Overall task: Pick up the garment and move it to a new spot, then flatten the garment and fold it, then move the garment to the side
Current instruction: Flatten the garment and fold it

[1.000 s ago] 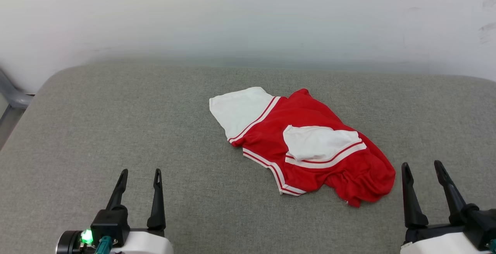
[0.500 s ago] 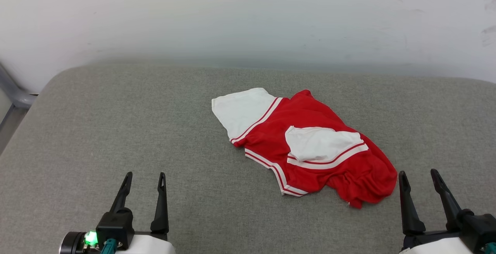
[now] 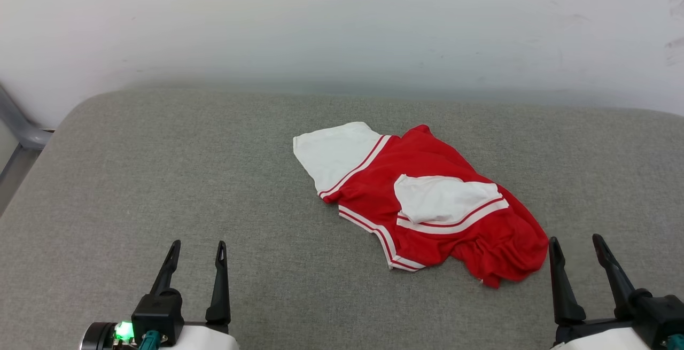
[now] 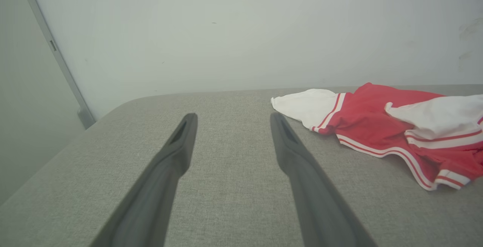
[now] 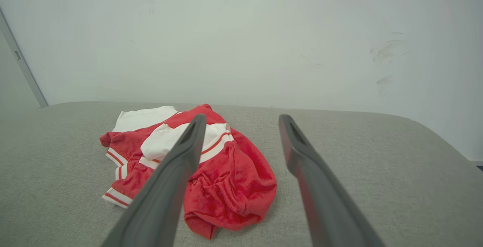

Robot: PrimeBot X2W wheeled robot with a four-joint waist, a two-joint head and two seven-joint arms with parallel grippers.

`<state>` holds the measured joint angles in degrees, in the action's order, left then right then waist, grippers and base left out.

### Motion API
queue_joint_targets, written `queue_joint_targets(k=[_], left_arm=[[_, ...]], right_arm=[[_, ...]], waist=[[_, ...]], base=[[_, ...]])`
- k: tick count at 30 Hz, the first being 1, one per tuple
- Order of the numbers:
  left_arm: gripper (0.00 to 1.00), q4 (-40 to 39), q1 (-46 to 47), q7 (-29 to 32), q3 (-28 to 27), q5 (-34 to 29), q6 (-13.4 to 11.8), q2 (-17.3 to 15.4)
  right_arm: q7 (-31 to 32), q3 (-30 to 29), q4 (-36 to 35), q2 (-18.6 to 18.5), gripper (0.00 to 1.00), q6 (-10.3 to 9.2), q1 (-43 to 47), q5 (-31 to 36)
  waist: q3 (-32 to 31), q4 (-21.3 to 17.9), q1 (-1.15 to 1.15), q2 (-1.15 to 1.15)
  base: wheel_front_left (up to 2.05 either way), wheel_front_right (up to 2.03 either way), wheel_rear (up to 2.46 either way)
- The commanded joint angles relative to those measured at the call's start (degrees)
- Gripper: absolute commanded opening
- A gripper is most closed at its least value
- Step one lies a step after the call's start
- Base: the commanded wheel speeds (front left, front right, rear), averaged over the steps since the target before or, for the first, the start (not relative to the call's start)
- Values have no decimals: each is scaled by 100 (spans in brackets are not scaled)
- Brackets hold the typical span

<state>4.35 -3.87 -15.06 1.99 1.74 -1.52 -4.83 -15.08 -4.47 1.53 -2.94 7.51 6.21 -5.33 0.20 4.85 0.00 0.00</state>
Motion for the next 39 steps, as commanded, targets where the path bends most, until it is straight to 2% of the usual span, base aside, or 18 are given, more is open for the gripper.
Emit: queue_joint_targets(k=[1,9,15,19,25,30,35,39], left_arm=[[100,23,-47,-17,-12,-38,6,17],[100,56,6,-17,3,-58,41,50],[100,59,138,-17,39,-51,38,82],[100,63,227,-17,55,-32,29,96],[100,99,338,-17,59,-16,41,113],[100,113,440,-17,67,-17,50,128],[100,134,541,-17,89,-13,52,149],[100,126,635,-16,147,14,49,166]], right_arm=[[-14,-15,-3,11,100,-4,39,-17],[-14,-142,-271,12,100,-4,-329,101],[-13,-190,-552,-23,100,-4,-1134,304],[-13,29,-447,-257,100,-5,-1858,34],[142,928,174,-1072,100,-5,-3020,-272],[1206,2043,667,-1729,100,-6,-3836,-891],[2755,3357,984,-2453,100,-6,-4361,-1933],[3947,4373,971,-3096,100,-6,-4748,-2855]], waist=[[1,-7,0,0],[28,-2,0,0],[135,82,0,0],[251,122,0,0],[399,177,0,0],[511,231,0,0],[634,314,0,0],[791,406,0,0]], base=[[0,0,0],[0,0,0],[0,0,0],[0,0,0],[0,0,0],[0,0,0],[0,0,0],[0,0,0]])
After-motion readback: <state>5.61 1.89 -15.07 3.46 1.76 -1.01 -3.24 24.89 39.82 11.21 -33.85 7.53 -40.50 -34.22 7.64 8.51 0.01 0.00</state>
